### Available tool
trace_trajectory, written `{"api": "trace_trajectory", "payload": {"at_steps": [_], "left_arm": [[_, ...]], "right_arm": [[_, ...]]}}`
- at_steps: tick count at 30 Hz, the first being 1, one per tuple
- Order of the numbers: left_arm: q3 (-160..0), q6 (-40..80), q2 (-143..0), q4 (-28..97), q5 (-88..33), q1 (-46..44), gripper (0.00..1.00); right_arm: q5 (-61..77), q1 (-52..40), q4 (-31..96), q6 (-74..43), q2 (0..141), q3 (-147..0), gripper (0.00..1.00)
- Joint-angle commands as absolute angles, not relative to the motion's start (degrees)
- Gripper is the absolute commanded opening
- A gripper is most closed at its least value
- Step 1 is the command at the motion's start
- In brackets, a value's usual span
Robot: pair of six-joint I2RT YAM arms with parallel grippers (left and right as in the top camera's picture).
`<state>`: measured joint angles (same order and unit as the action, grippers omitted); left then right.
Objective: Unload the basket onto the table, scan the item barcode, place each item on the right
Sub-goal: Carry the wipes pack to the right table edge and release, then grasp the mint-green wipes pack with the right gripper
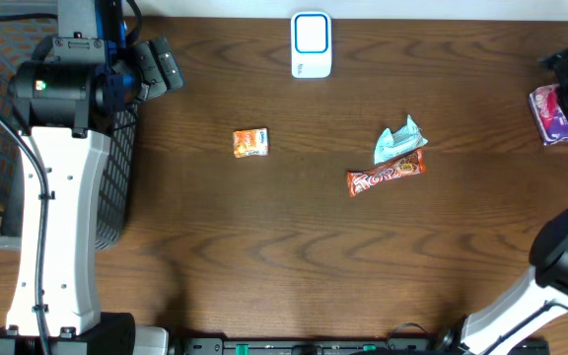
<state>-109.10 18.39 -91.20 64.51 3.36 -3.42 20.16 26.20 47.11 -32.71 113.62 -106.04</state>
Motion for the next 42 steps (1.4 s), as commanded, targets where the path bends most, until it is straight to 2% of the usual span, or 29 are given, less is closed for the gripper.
{"api": "trace_trajectory", "payload": {"at_steps": [1, 7, 9, 15, 17, 19, 22, 29, 37, 42], "left_arm": [[-109.3, 18.68, -91.42, 64.71, 3.7, -3.18, 0.98], [-109.3, 18.68, -91.42, 64.71, 3.7, -3.18, 0.98], [-109.3, 18.68, -91.42, 64.71, 3.7, -3.18, 0.98], [-109.3, 18.68, -91.42, 64.71, 3.7, -3.18, 0.98], [-109.3, 18.68, -91.42, 64.71, 3.7, -3.18, 0.98], [-109.3, 18.68, -91.42, 64.71, 3.7, -3.18, 0.98], [-109.3, 18.68, -91.42, 64.71, 3.68, -3.18, 0.98], [-109.3, 18.68, -91.42, 64.71, 3.7, -3.18, 0.98], [-109.3, 18.68, -91.42, 64.71, 3.7, -3.18, 0.98], [-109.3, 18.68, -91.42, 64.71, 3.68, -3.18, 0.98]], "right_arm": [[26.41, 20.97, 54.52, -21.58, 113.01, -106.04, 0.99], [22.94, 10.46, 65.67, -24.27, 115.28, -104.49, 0.99], [21.06, 7.27, 65.52, -27.62, 115.42, -103.57, 0.92], [3.16, -2.04, 65.36, -40.49, 115.42, -103.2, 0.87], [-3.27, -4.97, 65.39, -46.7, 115.44, -102.67, 0.82], [-7.55, -7.42, 65.36, -52.38, 115.44, -102.1, 0.72], [-11.29, -10.15, 64.03, -59.55, 115.46, -100.53, 0.67], [-14.72, -12.75, 57.32, -67.66, 115.46, -94.3, 0.69], [-14.37, -12.71, 49.19, -68.29, 115.63, -86.78, 0.69], [-14.26, -12.71, 46.83, -67.59, 116.46, -83.48, 0.65]]}}
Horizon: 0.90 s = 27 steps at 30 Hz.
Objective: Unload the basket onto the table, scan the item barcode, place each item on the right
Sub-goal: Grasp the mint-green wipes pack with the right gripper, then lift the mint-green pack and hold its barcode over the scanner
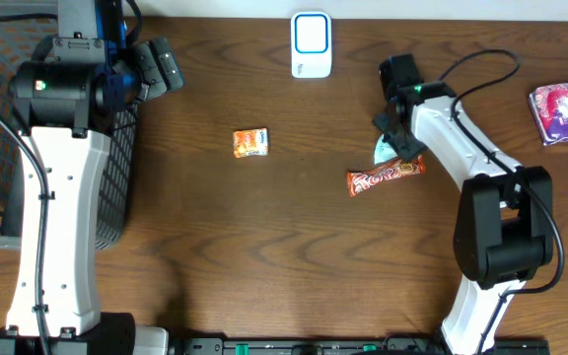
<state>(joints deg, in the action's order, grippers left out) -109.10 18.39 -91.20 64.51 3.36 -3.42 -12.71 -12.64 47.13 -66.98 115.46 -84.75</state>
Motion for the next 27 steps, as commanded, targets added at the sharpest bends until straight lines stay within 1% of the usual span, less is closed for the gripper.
{"api": "trace_trajectory", "payload": {"at_steps": [1, 2, 4, 5, 8, 10, 12, 15, 17, 20, 22, 23, 24, 25, 26, 27], "left_arm": [[-109.3, 18.68, -91.42, 64.71, 3.68, -3.18, 0.98], [-109.3, 18.68, -91.42, 64.71, 3.68, -3.18, 0.98], [-109.3, 18.68, -91.42, 64.71, 3.7, -3.18, 0.98], [-109.3, 18.68, -91.42, 64.71, 3.7, -3.18, 0.98], [-109.3, 18.68, -91.42, 64.71, 3.68, -3.18, 0.98], [-109.3, 18.68, -91.42, 64.71, 3.7, -3.18, 0.98], [-109.3, 18.68, -91.42, 64.71, 3.7, -3.18, 0.98], [-109.3, 18.68, -91.42, 64.71, 3.68, -3.18, 0.98], [-109.3, 18.68, -91.42, 64.71, 3.68, -3.18, 0.98], [-109.3, 18.68, -91.42, 64.71, 3.7, -3.18, 0.98], [-109.3, 18.68, -91.42, 64.71, 3.68, -3.18, 0.98], [-109.3, 18.68, -91.42, 64.71, 3.68, -3.18, 0.98], [-109.3, 18.68, -91.42, 64.71, 3.7, -3.18, 0.98], [-109.3, 18.68, -91.42, 64.71, 3.7, -3.18, 0.98], [-109.3, 18.68, -91.42, 64.71, 3.7, -3.18, 0.98], [-109.3, 18.68, -91.42, 64.71, 3.7, -3.18, 0.98]], "right_arm": [[-14.28, -12.71, 46.83, -67.16, 116.92, -83.46, 0.63], [-14.26, -12.71, 46.72, -66.67, 117.05, -83.46, 0.61], [-14.22, -12.75, 46.74, -65.56, 117.36, -83.46, 0.52], [-14.22, -12.75, 46.83, -64.93, 117.36, -83.46, 0.5], [-12.95, -12.75, 47.33, -63.81, 117.23, -83.57, 0.49], [-10.96, -12.58, 47.83, -62.7, 116.97, -83.59, 0.36], [-9.8, -12.4, 49.39, -62.67, 116.79, -83.59, 0.28], [-9.85, -12.32, 52.29, -62.65, 116.81, -83.57, 0.29], [-10.85, -12.32, 52.93, -61.04, 116.92, -83.37, 0.35], [-11.97, -12.45, 52.9, -58.65, 117.03, -82.56, 0.39], [-12.08, -12.47, 52.66, -58.59, 117.03, -81.45, 0.4], [-12.05, -12.47, 52.49, -58.61, 117.03, -80.82, 0.38], [-11.64, -12.45, 52.36, -58.61, 117.03, -80.25, 0.28], [-11.09, -12.45, 52.18, -58.61, 117.03, -79.53, 0.13], [-10.33, -12.45, 52.05, -58.61, 117.03, -78.87, 0.01], [-9.69, -12.43, 52.05, -58.61, 117.03, -78.41, 0.01]]}}
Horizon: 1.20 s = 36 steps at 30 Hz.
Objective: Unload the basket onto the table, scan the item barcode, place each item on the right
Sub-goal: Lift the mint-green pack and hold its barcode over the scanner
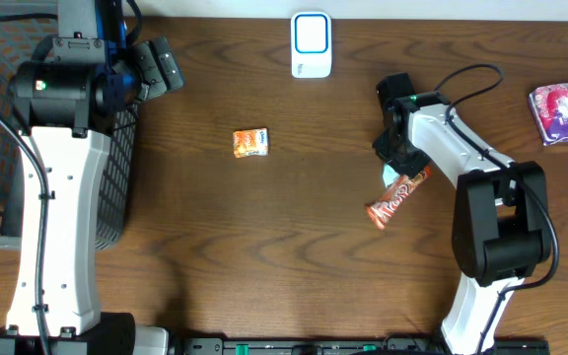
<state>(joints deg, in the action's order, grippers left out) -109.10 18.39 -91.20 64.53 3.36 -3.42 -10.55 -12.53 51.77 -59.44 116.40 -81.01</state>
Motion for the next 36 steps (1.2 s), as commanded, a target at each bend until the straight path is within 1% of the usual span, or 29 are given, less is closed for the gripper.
{"api": "trace_trajectory", "payload": {"at_steps": [1, 9, 17, 23, 28, 36], "left_arm": [[-109.3, 18.68, -91.42, 64.71, 3.7, -3.18, 0.98], [-109.3, 18.68, -91.42, 64.71, 3.7, -3.18, 0.98], [-109.3, 18.68, -91.42, 64.73, 3.7, -3.18, 0.98], [-109.3, 18.68, -91.42, 64.71, 3.68, -3.18, 0.98], [-109.3, 18.68, -91.42, 64.71, 3.68, -3.18, 0.98], [-109.3, 18.68, -91.42, 64.71, 3.7, -3.18, 0.98]], "right_arm": [[-9.21, -12.43, 52.05, -58.59, 117.03, -78.13, 0.01], [-4.47, -12.19, 51.2, -49.93, 115.37, -80.25, 0.01], [2.15, -12.03, 48.34, -40.25, 108.51, -85.73, 0.01], [3.75, -12.43, 38.89, -39.53, 103.88, -86.02, 0.01], [6.7, -13.72, 31.83, -39.55, 104.31, -86.0, 0.01], [8.54, -18.39, 12.08, -40.53, 108.31, -86.0, 0.01]]}}
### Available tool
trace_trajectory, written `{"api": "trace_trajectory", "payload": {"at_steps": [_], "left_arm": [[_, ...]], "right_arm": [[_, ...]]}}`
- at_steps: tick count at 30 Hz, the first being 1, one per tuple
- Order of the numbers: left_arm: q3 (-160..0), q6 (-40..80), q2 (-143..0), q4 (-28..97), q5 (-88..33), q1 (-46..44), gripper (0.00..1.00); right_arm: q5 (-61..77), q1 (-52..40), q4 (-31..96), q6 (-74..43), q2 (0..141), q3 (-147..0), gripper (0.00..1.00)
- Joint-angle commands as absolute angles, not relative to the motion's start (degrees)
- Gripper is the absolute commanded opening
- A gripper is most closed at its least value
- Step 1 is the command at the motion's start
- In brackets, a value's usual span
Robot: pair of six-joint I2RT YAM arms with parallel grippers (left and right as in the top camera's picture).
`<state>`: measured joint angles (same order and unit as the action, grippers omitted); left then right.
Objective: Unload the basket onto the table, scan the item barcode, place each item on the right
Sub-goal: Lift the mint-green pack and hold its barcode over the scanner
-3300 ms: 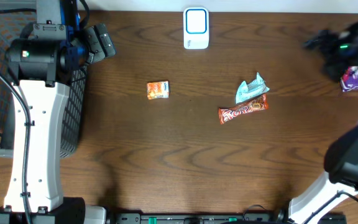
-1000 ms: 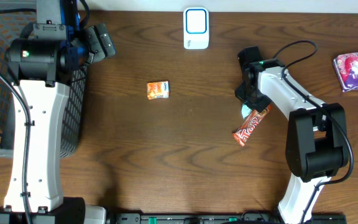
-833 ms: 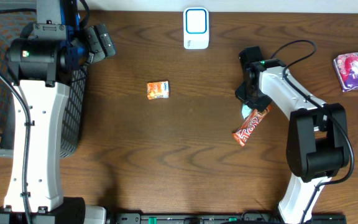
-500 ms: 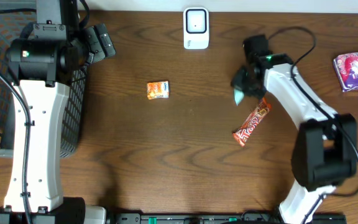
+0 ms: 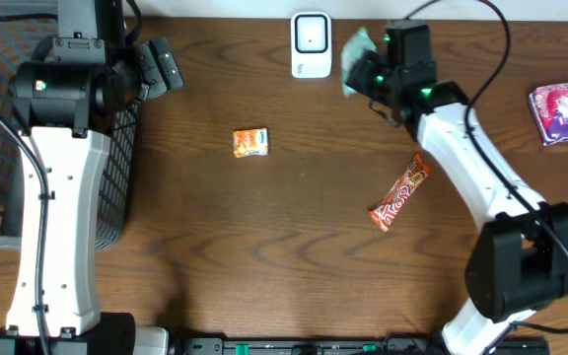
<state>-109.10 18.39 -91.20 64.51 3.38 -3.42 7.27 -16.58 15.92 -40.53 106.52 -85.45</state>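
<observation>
My right gripper (image 5: 361, 67) is shut on a light teal packet (image 5: 355, 49), held up just right of the white barcode scanner (image 5: 311, 44) at the table's far edge. The packet's barcode side cannot be made out. My left gripper (image 5: 166, 65) hangs at the far left by the basket; its fingers do not show clearly enough to tell their state.
An orange-red candy bar (image 5: 399, 192) lies slanted right of centre. A small orange packet (image 5: 249, 142) sits left of centre. A pink-purple packet (image 5: 564, 111) rests at the far right. A black wire basket stands along the left edge.
My right gripper was low over the teal packet beside the candy bar; now it holds that packet up next to the scanner. The candy bar stays slanted. The left arm is unchanged.
The right arm was first at the far right by the pink-purple packet. Then it stood over the teal packet above the candy bar. Then the bar lay turned and lower on the table. Now the teal packet is off the table, held by the scanner.
</observation>
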Motion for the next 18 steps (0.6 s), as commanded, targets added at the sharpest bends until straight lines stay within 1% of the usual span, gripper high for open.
{"api": "trace_trajectory", "payload": {"at_steps": [1, 3, 7, 8, 9, 12, 15, 18], "left_arm": [[-109.3, 18.68, -91.42, 64.71, 3.7, -3.18, 0.98], [-109.3, 18.68, -91.42, 64.71, 3.7, -3.18, 0.98], [-109.3, 18.68, -91.42, 64.71, 3.7, -3.18, 0.98], [-109.3, 18.68, -91.42, 64.71, 3.7, -3.18, 0.98], [-109.3, 18.68, -91.42, 64.71, 3.7, -3.18, 0.98], [-109.3, 18.68, -91.42, 64.71, 3.7, -3.18, 0.98], [-109.3, 18.68, -91.42, 64.71, 3.7, -3.18, 0.98], [-109.3, 18.68, -91.42, 64.71, 3.7, -3.18, 0.98]], "right_arm": [[8.54, -18.85, 9.19, -41.82, 109.01, -86.0, 0.01], [8.51, -19.22, 4.93, -45.06, 110.63, -86.0, 0.01], [10.57, -19.18, -7.27, -55.33, 116.71, -86.0, 0.01], [12.53, -19.16, -11.86, -56.34, 118.67, -86.0, 0.01], [16.38, -19.11, -20.6, -58.35, 122.48, -86.04, 0.01], [21.06, -18.39, -29.93, -64.36, 127.28, -86.21, 0.01], [23.53, -17.19, -34.15, -68.58, 130.08, -86.3, 0.01], [25.54, -16.05, -34.94, -68.82, 130.85, -86.37, 0.01]]}}
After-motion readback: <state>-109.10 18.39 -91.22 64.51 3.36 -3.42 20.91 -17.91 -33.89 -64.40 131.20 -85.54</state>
